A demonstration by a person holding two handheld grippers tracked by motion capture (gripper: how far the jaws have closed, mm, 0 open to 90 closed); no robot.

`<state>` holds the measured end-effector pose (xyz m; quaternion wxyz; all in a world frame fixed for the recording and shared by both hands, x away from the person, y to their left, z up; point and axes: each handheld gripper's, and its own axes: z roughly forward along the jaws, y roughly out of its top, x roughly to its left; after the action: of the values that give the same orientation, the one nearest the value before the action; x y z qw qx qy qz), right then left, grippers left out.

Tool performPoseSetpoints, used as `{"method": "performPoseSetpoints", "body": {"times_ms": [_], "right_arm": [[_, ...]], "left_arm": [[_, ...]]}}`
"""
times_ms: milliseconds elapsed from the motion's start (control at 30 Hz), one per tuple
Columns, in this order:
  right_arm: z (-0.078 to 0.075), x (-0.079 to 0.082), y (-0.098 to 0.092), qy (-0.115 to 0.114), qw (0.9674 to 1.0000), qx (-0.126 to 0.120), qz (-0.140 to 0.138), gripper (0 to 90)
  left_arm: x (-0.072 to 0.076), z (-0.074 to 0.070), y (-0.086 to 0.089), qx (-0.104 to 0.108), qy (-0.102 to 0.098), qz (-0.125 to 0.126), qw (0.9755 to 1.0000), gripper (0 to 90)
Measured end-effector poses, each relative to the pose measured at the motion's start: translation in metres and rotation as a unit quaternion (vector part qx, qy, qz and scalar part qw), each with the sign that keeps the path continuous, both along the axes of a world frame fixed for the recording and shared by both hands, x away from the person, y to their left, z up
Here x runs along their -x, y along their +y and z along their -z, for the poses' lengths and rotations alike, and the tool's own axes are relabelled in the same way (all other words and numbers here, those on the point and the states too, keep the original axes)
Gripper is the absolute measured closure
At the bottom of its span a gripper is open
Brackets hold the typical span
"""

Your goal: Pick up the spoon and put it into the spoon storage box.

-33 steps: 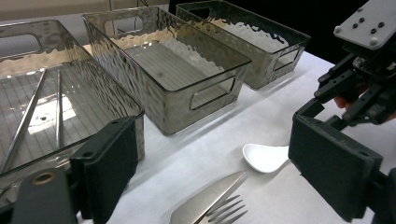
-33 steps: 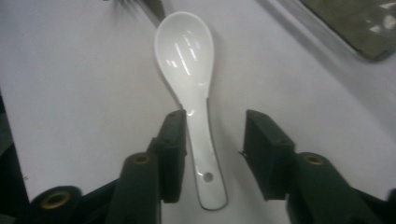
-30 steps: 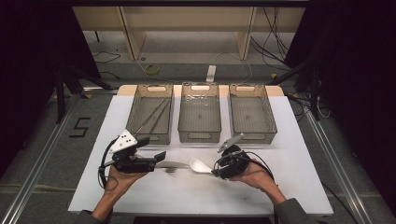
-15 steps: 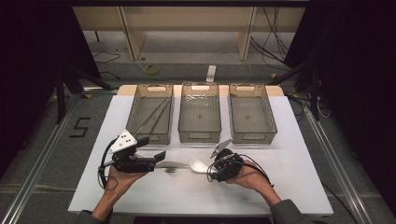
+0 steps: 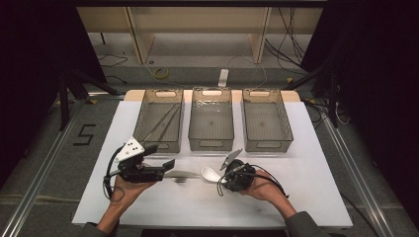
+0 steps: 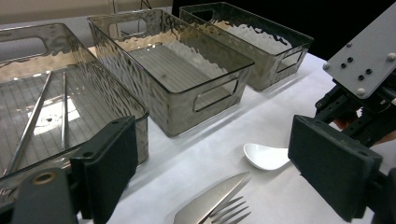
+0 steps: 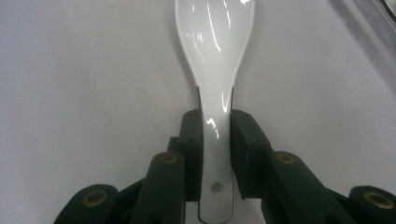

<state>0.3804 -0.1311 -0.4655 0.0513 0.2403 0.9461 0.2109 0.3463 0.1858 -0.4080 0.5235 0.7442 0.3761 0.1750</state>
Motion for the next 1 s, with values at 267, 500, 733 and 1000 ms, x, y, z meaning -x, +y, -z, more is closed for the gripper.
{"method": "performPoseSetpoints", "body": {"times_ms": [267, 500, 733, 1000], "right_arm": [[0.0, -0.001, 0.0, 0.004, 1.0, -0.006, 0.007, 76.9], [-0.006, -0.004, -0.007, 0.003, 0.9996, -0.028, 0.011, 77.1], [-0.019, -0.007, -0.017, -0.015, 0.9983, -0.051, 0.026, 77.0], [-0.037, -0.01, -0.023, -0.032, 0.9957, -0.079, 0.035, 77.0]], "left_arm": [[0.0, -0.001, 0.002, 0.002, -0.008, -0.01, 0.9999, 15.6], [-0.003, -0.001, 0.011, 0.01, -0.003, -0.024, 0.9997, 15.8], [-0.006, 0.0, 0.016, 0.012, 0.001, -0.031, 0.9995, 15.7], [-0.007, 0.0, 0.018, 0.013, 0.001, -0.035, 0.9993, 15.8]]}}
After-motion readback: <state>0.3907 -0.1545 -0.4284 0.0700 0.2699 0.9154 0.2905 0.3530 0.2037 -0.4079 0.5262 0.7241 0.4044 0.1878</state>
